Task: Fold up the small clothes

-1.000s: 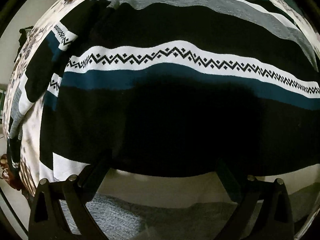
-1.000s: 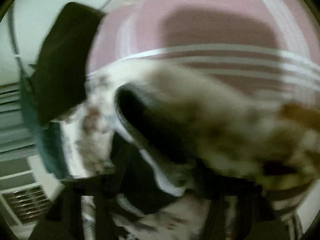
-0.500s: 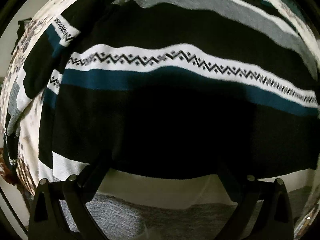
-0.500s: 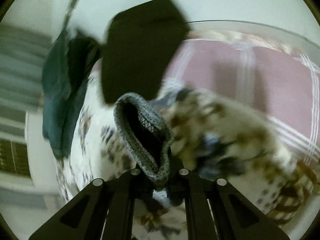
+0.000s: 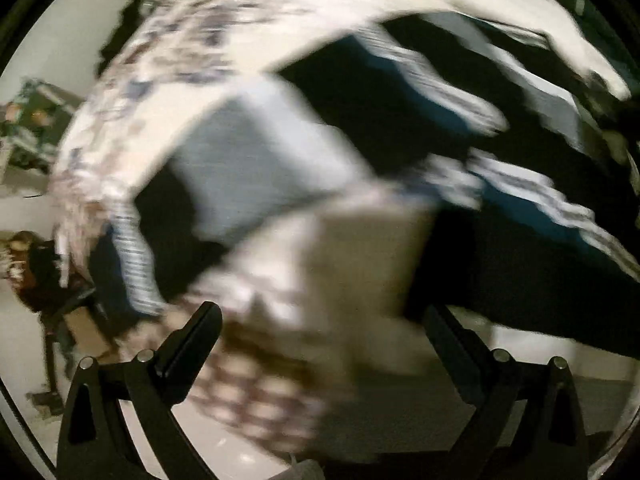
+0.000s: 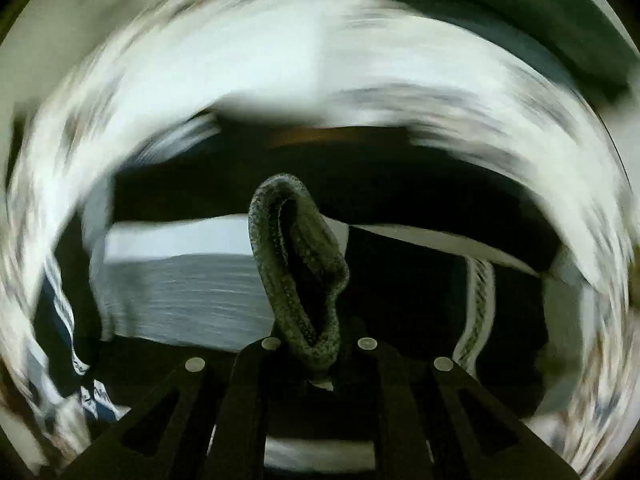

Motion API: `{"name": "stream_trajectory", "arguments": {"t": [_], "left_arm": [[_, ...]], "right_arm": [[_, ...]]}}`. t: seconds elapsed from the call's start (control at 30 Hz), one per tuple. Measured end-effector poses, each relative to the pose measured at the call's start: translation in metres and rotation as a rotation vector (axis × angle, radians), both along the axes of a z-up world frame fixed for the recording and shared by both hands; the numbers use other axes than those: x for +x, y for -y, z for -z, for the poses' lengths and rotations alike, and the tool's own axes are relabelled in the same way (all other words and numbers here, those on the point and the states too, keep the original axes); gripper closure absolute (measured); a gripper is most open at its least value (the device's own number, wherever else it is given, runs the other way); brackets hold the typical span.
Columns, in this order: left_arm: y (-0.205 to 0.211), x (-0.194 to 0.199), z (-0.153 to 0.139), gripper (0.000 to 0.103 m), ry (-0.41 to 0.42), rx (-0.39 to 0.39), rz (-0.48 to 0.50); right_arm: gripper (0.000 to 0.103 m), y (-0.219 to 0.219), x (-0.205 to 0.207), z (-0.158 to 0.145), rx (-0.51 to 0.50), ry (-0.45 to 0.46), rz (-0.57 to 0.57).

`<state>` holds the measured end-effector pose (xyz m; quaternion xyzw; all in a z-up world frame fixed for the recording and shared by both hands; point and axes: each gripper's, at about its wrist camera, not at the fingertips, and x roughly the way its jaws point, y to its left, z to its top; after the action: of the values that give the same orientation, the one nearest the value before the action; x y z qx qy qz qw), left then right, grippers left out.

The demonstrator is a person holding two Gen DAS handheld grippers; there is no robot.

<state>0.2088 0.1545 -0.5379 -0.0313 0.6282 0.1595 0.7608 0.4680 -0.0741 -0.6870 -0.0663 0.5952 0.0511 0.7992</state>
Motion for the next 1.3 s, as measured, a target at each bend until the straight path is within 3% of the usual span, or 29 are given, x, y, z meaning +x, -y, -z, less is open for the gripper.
{"name": "stream_trajectory", "arguments": {"t": [0.1,0.23,0.3,0.37,0.43,0.53,0.67,0.77,0.8,0.83,0.87,0.93,1.03,1.13,1.23,1.3], "left_arm": [[-0.055,-0.011,-0.001,0.000,0.010,0.048,-0.048],[-0.113,-0.022,0.005,0.000,0.014,0.058,-0.139],[-0.120,-0.036,0.008,0.000,0.020,0.016,-0.195],[-0.130,-0.049,0.010,0.000,0.033,-0.049,-0.253],[-0.150,-0.063,0.012,0.000,0.060,-0.135,-0.326],[-0.187,-0.082,0.031,0.000,0.094,-0.298,-0.458],[-0.207,-0.094,0.062,0.000,0.111,-0.483,-0.580],[-0.209,-0.091,0.083,0.000,0.120,-0.517,-0.628],[-0.209,-0.093,0.083,0.005,0.146,-0.510,-0.652],[-0.210,-0.093,0.079,0.023,0.171,-0.484,-0.669],[-0.210,-0.093,0.075,0.035,0.176,-0.462,-0.671],[-0.212,-0.094,0.060,0.099,0.188,-0.401,-0.658],[-0.221,-0.095,0.028,0.098,0.272,-0.374,-0.627],[-0.241,-0.080,-0.006,0.099,0.353,-0.337,-0.583],[-0.263,-0.058,-0.023,0.099,0.405,-0.320,-0.572],[-0.280,-0.045,-0.028,0.099,0.432,-0.325,-0.574]], "right_arm": [[0.095,-0.101,-0.008,0.008,-0.046,0.030,-0.158],[0.091,-0.137,-0.023,0.033,-0.121,-0.009,-0.201],[0.083,-0.127,-0.028,0.028,-0.032,-0.050,-0.175],[0.054,-0.104,-0.034,0.016,0.111,-0.113,-0.109],[0.042,-0.069,-0.051,0.002,0.293,-0.158,0.002],[0.041,-0.018,-0.076,-0.006,0.384,-0.202,0.166],[0.041,0.040,-0.092,0.008,0.401,-0.266,0.336],[0.041,0.046,-0.105,0.034,0.375,-0.312,0.381],[0.041,0.045,-0.108,0.040,0.372,-0.330,0.391],[0.041,0.041,-0.115,0.047,0.377,-0.349,0.397],[0.041,0.040,-0.119,0.050,0.372,-0.360,0.398],[0.041,0.027,-0.127,0.054,0.350,-0.366,0.384],[0.041,0.016,-0.130,0.041,0.281,-0.348,0.329],[0.041,-0.016,-0.125,0.036,0.112,-0.292,0.256],[0.041,-0.038,-0.112,0.033,0.069,-0.248,0.235],[0.041,-0.048,-0.097,0.030,0.135,-0.225,0.264]]}}
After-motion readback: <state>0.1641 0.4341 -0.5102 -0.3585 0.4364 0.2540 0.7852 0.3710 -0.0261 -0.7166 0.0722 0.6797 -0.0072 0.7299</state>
